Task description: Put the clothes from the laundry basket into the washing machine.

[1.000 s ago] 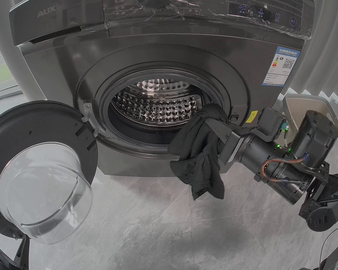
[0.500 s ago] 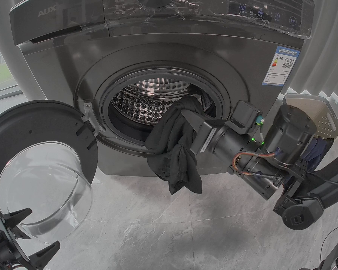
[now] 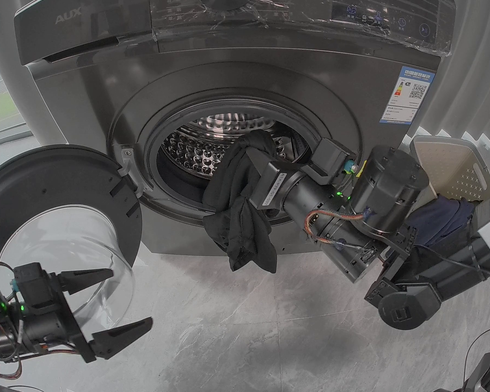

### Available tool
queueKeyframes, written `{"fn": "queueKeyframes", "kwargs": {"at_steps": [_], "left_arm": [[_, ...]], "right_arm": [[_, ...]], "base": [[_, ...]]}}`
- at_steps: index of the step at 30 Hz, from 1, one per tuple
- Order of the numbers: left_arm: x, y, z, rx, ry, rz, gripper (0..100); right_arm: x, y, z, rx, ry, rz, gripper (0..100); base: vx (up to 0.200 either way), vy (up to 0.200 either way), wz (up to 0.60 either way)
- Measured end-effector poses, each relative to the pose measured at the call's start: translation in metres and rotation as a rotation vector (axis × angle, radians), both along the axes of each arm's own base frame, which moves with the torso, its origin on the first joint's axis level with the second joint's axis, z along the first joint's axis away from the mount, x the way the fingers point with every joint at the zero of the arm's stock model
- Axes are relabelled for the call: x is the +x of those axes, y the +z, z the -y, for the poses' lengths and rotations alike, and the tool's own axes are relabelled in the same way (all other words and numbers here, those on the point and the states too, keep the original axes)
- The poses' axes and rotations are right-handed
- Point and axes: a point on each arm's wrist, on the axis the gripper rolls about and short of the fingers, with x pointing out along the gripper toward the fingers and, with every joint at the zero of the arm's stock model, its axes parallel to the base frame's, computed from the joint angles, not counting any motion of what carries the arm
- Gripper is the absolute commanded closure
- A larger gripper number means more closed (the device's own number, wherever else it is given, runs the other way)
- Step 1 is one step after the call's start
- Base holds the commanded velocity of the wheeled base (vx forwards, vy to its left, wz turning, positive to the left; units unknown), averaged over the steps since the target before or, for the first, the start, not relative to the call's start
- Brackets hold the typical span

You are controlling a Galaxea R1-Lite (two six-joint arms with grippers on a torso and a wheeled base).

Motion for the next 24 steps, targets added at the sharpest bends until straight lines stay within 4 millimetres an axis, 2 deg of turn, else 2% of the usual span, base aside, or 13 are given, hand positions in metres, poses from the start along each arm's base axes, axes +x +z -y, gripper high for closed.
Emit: {"fn": "queueKeyframes", "kwargs": {"at_steps": [5,10,24], "left_arm": [[0.028,-0.003,0.031,-0.03,-0.056,0.022,0],[0.05,-0.019,0.057,-0.021,-0.092,-0.01,0],[0.096,-0.055,0.101,-0.031,-0.103,-0.092,0]], "right_arm": [[0.002,-0.001,-0.003,0.008,-0.007,0.001,100],[0.002,-0.001,-0.004,0.014,-0.011,0.004,100],[0.002,-0.001,-0.005,0.027,-0.014,0.013,100]], "base": [[0.0,0.0,0.0],[0.0,0.0,0.0],[0.0,0.0,0.0]]}}
